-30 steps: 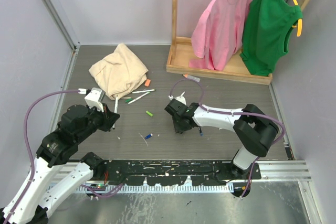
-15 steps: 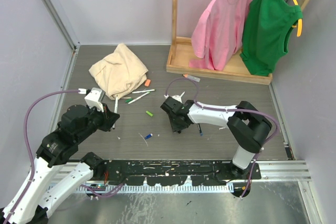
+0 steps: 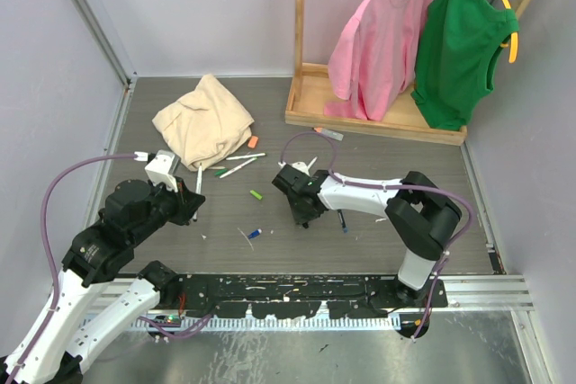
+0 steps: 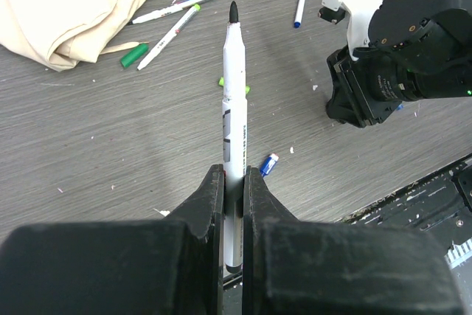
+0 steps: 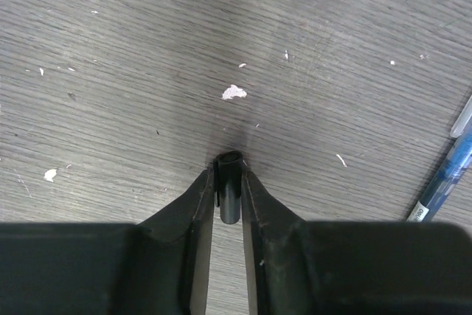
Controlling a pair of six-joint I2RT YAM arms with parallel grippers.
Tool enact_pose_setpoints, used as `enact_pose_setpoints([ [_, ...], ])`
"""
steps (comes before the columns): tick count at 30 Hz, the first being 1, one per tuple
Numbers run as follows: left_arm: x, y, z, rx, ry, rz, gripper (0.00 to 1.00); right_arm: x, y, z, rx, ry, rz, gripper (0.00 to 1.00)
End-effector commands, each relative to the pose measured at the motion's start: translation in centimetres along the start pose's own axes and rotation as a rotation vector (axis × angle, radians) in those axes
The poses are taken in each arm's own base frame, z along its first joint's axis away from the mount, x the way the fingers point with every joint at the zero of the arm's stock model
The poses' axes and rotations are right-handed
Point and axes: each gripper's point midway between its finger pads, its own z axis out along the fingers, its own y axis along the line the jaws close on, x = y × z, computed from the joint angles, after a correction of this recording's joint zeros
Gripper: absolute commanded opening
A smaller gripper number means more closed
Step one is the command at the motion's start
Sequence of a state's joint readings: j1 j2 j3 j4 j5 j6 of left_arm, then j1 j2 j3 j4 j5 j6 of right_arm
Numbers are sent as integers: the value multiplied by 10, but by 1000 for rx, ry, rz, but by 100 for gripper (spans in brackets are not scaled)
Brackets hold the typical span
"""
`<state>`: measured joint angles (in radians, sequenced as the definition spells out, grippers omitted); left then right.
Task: Insert the pens into the pen caps
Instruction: Pick up the pen cap from the center of the board.
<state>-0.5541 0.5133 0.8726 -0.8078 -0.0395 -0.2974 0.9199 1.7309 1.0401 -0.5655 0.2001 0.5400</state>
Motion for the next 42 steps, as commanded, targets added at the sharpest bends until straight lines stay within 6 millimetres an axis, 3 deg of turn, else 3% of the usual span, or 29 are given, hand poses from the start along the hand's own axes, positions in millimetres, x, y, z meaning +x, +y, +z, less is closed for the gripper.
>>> enact_pose_setpoints([
  [1, -6, 1, 0, -2, -26, 10, 0, 5, -13, 7, 59, 17, -38, 22],
  [8, -15, 1, -3, -5, -93, -24, 0, -24, 6, -30, -87, -128, -31, 1],
  [13, -25, -7, -3, 30, -142, -84, 0, -53, 26, -81, -281, -327, -35, 0],
  [19, -33, -23, 3, 108, -167, -122, 0, -88, 47, -160, -538, -623, -31, 0],
  [26, -31, -39, 13, 191, -128, -119, 0, -105, 58, -227, -794, -924, 36, 0],
  [33, -17, -85, 16, 452, -12, -102, 0, -107, 59, -263, -916, -1065, 46, 0],
  [42, -34, -75, 22, 372, -69, -147, 0, -114, 62, -294, -1088, -1110, 217, 0],
])
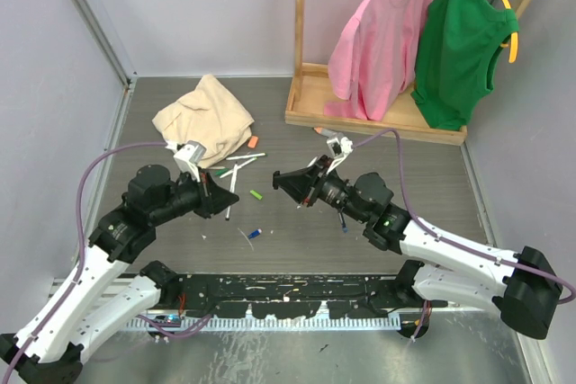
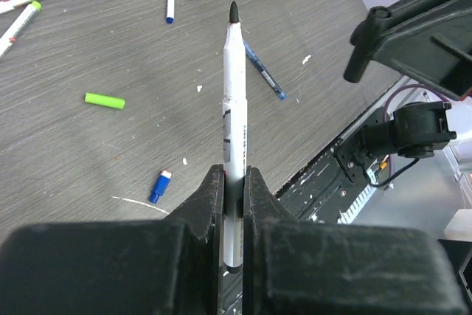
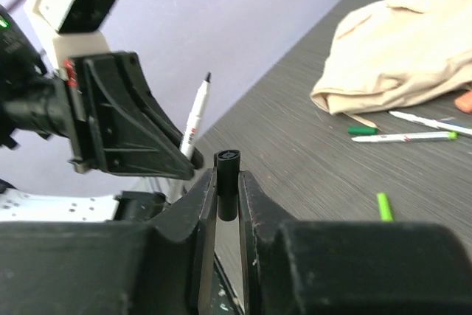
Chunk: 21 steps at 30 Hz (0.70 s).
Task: Insert the pens into the pen caps
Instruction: Pick up the pen cap from the center of the board.
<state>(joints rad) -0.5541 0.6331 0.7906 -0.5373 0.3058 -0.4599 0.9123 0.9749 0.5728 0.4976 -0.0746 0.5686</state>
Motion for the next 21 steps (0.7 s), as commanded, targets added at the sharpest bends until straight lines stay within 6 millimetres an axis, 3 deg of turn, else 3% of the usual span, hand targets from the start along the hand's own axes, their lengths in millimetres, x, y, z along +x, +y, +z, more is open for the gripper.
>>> enact_pose_setpoints([
  [1, -35, -12, -8, 28, -146, 36, 0, -43, 34, 2, -127, -158, 126, 0],
  [6, -49, -7, -15, -22, -213, 64, 0, -56, 57, 3, -249, -205, 231, 0],
  [9, -56, -15, -16, 4, -214, 76, 0, -62, 61, 3, -269, -222, 242, 0],
  [15, -66, -31, -11, 39, -236, 86, 0, -73, 43, 3, -109, -229, 157, 0],
  [19, -59, -48, 3, 26, -223, 154, 0, -87, 27, -10, 5, -272, 100, 0],
  [21, -47, -69, 12, 65, -204, 199, 0, -92, 23, -17, 38, -282, 79, 0],
])
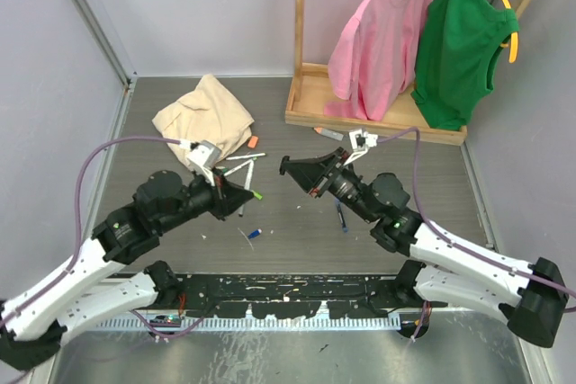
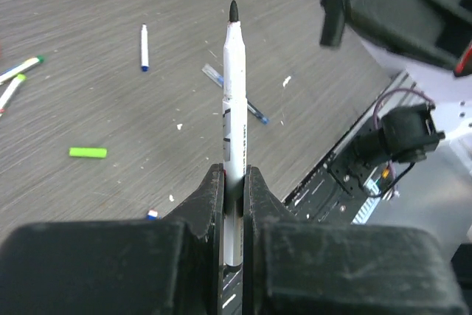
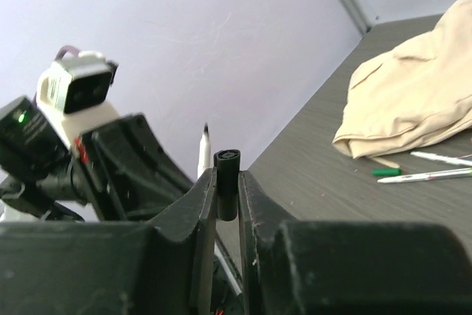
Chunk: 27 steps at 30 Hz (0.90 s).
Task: Insert the pens into the pen caps
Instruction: Pick up the pen cap from the center of the board, then insert the pen cap onto the pen.
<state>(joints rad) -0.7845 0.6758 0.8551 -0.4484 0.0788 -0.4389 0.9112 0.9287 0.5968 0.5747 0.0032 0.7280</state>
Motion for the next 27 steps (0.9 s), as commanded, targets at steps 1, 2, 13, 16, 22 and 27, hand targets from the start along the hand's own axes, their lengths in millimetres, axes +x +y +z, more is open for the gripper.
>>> enact_pose_setpoints([
  [1, -24, -38, 12, 39, -116, 99, 0, -49, 8, -10, 61, -131, -88, 0],
  [2, -21, -44, 16, 47, -116, 108, 0, -53, 9, -13, 65, -142, -94, 0],
  [13, -14, -81, 29, 216, -160, 121, 0, -87, 37, -36, -11, -255, -96, 0],
  [16, -14, -88, 31, 248, -154, 132, 0, -83, 45, -32, -59, -243, -69, 0],
  [22, -10, -89, 31, 259, -150, 120, 0, -82, 57, -25, -129, -249, -53, 0],
  [27, -8, -85, 31, 239, -144, 91, 0, -83, 59, -20, -136, -242, -66, 0],
])
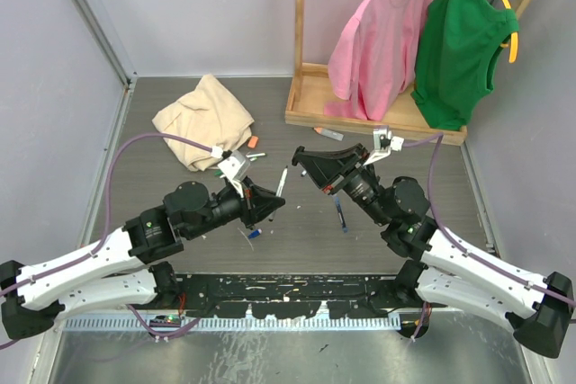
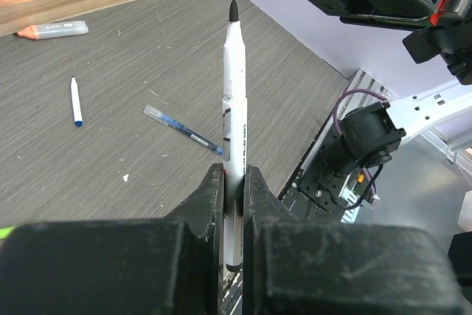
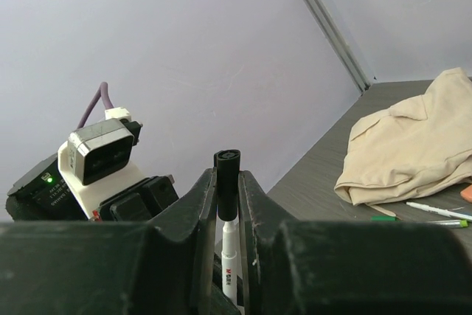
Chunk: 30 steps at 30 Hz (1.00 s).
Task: Insert the pens into the pen caps
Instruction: Insert the pen cap onto the pen.
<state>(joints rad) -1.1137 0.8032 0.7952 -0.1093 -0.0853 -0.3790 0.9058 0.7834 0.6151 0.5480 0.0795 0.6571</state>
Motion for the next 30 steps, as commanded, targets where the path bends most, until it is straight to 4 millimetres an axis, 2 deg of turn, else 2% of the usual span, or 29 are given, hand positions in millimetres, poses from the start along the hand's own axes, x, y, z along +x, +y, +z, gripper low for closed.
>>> enact_pose_setpoints([
  [1, -18, -6, -1, 15, -69, -30, 0, -31, 31, 7, -100, -83, 9, 0],
  [13, -15, 0, -2, -24, -48, -40, 0, -30, 28, 9, -84, -86, 20, 0],
  [30, -14, -5, -4, 10, -51, -35, 0, -17, 24, 20, -70, -34, 38, 0],
])
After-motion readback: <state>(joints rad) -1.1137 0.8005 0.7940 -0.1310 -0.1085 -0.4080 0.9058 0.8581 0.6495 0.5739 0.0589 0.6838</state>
